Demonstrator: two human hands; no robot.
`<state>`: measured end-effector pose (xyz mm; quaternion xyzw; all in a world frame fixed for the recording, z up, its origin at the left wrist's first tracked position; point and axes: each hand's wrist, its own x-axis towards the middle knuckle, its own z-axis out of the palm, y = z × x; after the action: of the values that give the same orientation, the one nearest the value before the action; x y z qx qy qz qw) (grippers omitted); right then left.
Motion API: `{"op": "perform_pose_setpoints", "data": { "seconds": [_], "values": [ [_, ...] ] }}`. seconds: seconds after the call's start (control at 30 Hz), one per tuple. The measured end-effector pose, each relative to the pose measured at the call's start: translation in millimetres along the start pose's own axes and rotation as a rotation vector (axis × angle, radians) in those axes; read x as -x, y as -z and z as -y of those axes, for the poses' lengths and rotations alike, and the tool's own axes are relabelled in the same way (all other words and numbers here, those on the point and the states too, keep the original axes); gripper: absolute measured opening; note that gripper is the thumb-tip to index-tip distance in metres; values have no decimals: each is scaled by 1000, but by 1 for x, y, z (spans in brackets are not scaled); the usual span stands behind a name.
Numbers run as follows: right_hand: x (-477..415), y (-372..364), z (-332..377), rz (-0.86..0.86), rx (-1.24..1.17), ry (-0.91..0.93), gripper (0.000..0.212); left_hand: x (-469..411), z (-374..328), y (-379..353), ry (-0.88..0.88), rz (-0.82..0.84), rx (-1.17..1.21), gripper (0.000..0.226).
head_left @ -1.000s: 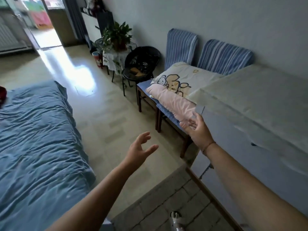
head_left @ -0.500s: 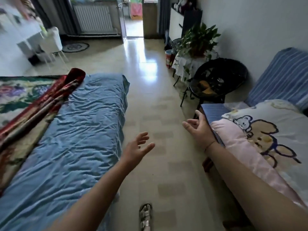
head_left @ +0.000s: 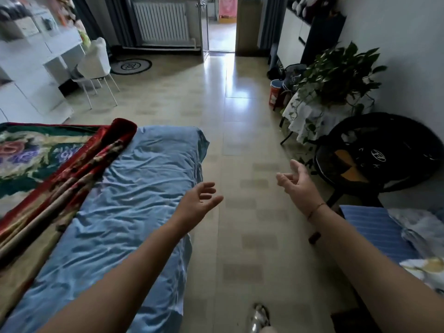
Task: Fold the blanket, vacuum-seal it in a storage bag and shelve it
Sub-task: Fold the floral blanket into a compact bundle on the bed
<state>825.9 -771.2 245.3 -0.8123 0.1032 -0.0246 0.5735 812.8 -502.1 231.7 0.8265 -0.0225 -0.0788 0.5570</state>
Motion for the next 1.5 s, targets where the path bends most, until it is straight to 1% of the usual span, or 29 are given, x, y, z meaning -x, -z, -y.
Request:
{"op": "perform_pose_setpoints", "data": {
  "seconds": [0.17,0.27,0.3,0.37,0.5,0.67,0.8,1.07,1.17,1.3,1.4,1.5],
  "values": [
    [-152,-11,9,61,26,0,58,-148,-10,3,-2,-25,-30,46],
    [-242,-23,27,115,59,-5,56,-228,-20,11,21,-52,-39,46],
    [-278,-30,34,134,74,2,55,-259,-21,17,31,-63,-40,45],
    [-320,-41,49,156,84,23,53,-295,-26,27,40,-77,-36,44],
    [-429,-84,78,193,87,46,48,-394,-21,59,84,-128,-24,44],
    [-570,-143,99,227,87,64,48,-531,-11,104,95,-183,1,39],
    [-668,-176,120,245,75,42,48,-636,-8,140,120,-182,-2,40],
    [-865,-244,160,331,48,78,49,-830,-8,190,146,-218,13,38],
    [-944,-280,172,402,56,108,47,-898,0,210,172,-286,36,36],
    [-1039,-340,195,564,89,123,45,-962,16,246,253,-450,97,34],
    [-1090,-403,218,711,118,167,47,-986,33,284,337,-594,142,33],
    [-1115,-478,246,854,136,220,48,-992,50,327,417,-747,159,33]
  ]
}}
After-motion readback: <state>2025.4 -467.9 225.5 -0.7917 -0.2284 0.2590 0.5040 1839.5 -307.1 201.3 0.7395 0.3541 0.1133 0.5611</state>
